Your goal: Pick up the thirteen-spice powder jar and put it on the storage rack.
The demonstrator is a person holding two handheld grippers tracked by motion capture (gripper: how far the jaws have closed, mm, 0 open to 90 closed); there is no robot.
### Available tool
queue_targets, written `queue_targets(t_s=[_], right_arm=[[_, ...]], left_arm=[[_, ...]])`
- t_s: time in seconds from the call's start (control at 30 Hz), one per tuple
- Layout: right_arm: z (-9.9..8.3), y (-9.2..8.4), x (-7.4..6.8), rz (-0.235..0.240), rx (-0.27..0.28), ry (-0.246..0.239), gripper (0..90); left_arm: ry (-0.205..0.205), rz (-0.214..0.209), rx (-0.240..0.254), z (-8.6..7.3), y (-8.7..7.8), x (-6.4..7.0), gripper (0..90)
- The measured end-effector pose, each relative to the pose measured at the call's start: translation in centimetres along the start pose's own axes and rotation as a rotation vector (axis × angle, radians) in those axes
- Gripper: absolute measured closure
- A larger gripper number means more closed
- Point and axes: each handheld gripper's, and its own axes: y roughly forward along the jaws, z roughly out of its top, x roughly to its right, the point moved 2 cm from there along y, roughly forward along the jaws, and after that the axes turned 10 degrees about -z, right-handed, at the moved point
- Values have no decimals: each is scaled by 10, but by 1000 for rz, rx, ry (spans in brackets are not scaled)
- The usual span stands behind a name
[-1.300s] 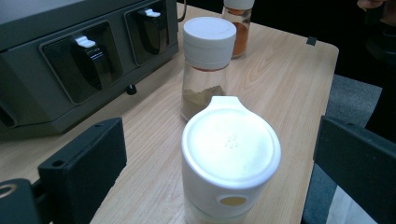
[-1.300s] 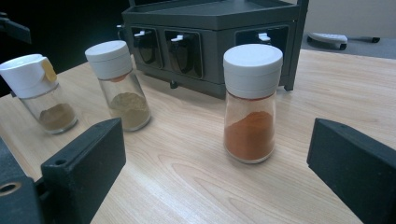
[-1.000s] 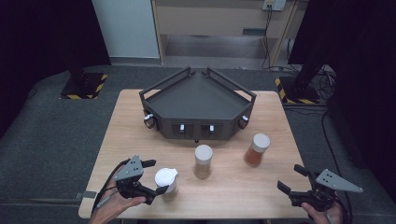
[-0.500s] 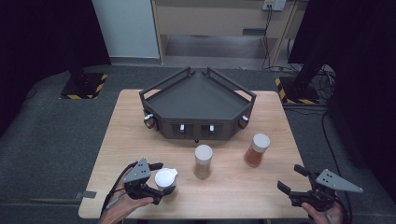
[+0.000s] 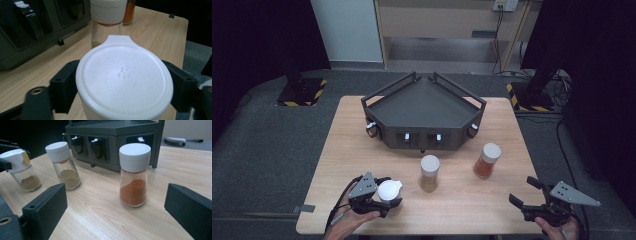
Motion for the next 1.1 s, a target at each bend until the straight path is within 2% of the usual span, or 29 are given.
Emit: queue_targets(t_s=[0.07, 0.3, 0.63, 0.83, 1.1], right_arm=[[0, 0, 0, 0, 2, 1, 51], [0, 0, 0, -1, 2, 1, 49], [0, 0, 0, 0, 4, 0, 44], [-1, 0, 0, 0, 6, 3, 41], [-1, 0, 1, 2, 6, 4, 35]], left_arm=[[8, 5, 3, 0, 0, 1, 283], [16, 12, 7, -1, 0, 3, 289], [-12, 8, 3, 1, -6, 0, 291], [-4, -6, -12, 8, -12, -1, 292], [14, -32, -17, 27, -25, -5, 293]])
